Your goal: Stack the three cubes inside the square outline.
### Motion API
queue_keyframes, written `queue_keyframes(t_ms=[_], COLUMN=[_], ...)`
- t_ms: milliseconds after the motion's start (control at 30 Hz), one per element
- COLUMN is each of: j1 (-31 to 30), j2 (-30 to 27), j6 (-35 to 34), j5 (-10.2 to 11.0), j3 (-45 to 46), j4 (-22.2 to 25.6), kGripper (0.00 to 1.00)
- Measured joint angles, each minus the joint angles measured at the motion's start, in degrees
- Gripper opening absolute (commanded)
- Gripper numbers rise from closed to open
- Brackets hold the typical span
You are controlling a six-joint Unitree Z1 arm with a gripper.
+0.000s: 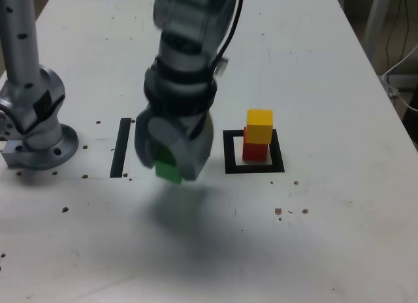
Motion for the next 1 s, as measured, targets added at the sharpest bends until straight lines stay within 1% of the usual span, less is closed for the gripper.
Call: queue_keyframes(t_ms=[167, 233, 367, 467, 533, 733, 1000], j1=[1.8, 2.8, 5.4, 7.8, 8.6, 13.5, 18.6], j2=[0.0, 0.2, 0.9, 1.7, 2.1, 4.5, 9.7], j6=[0.0, 0.0, 0.0, 0.0, 0.0, 0.2, 1.6], j5=[0.1, -0.2, -0.9, -1.0, -1.0, -0.7, -1.1], j3=[-8.8, -12.6, -19.5, -23.1, -23.7, -27.2, -31.8], j4=[8.6, 11.9, 14.4, 15.3, 15.5, 15.8, 15.8], kGripper=[0.28, 0.28, 0.28, 0.28, 0.28, 0.28, 0.28])
